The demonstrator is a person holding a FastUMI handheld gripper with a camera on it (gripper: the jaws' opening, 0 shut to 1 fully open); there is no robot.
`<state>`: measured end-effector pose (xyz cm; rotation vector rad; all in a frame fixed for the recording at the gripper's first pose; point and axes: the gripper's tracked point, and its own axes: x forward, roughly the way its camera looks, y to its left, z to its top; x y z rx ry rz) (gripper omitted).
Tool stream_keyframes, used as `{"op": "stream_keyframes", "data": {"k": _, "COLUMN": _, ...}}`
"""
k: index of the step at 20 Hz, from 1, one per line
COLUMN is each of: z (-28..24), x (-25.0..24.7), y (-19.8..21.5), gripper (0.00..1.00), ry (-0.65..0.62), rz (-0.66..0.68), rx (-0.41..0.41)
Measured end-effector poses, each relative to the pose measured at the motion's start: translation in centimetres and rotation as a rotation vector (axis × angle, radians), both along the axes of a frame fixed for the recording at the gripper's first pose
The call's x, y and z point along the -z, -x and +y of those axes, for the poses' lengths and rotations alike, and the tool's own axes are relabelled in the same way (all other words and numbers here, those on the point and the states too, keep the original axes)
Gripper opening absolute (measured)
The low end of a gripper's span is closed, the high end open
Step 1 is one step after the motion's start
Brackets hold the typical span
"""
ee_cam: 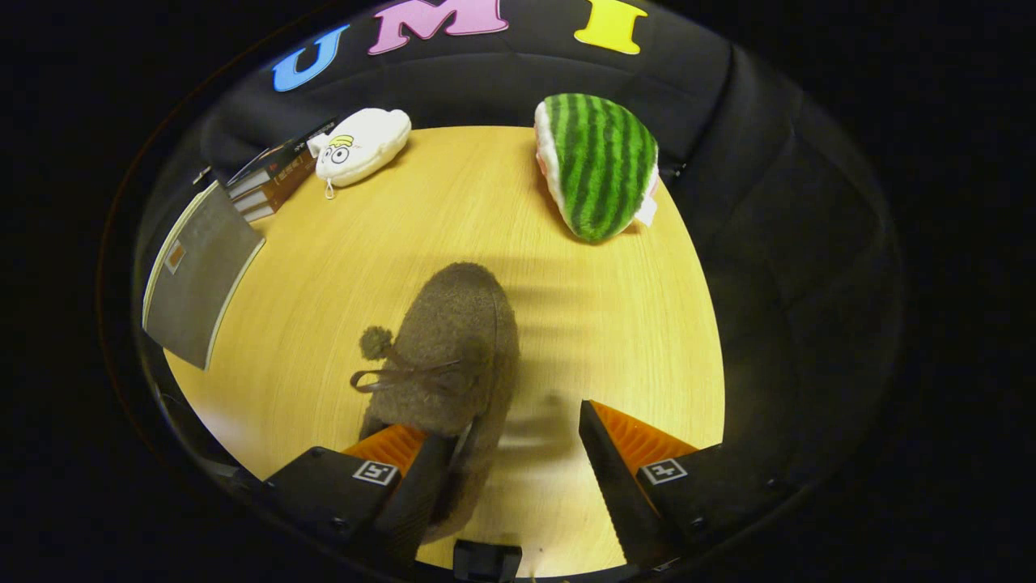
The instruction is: Open the storage box then place both shoes into the box .Put the left shoe in first, then the right shoe, with the right side of both shoes facing outward in a uniform manner.
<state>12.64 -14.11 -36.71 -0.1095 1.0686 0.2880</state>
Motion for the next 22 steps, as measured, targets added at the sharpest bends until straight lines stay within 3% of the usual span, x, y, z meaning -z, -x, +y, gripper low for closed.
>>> {"op": "stream_keyframes", "data": {"k": 2, "z": 0.9, "x": -0.1, "y": -0.1, "gripper": 0.83, "ry": -0.051, "rz": 0.024, "rx": 0.010}}
{"op": "stream_keyframes", "data": {"k": 4, "z": 0.9, "x": -0.1, "y": 0.3, "gripper": 0.62, "ry": -0.084, "rz": 0.048, "rx": 0.020}}
{"op": "stream_keyframes", "data": {"k": 5, "z": 1.2, "x": 0.1, "y": 0.7, "gripper": 0.43, "ry": -0.084, "rz": 0.062, "rx": 0.015}}
{"op": "stream_keyframes", "data": {"k": 11, "z": 0.6, "x": 0.0, "y": 0.3, "gripper": 0.07, "ry": -0.048, "rz": 0.059, "rx": 0.049}}
{"op": "stream_keyframes", "data": {"k": 15, "z": 1.6, "x": -1.4, "y": 1.8, "gripper": 0.05, "ry": 0.020, "rz": 0.049, "rx": -0.008}}
{"op": "stream_keyframes", "data": {"k": 22, "z": 7.8, "x": -9.3, "y": 4.3, "gripper": 0.05, "ry": -0.128, "rz": 0.017, "rx": 0.122}}
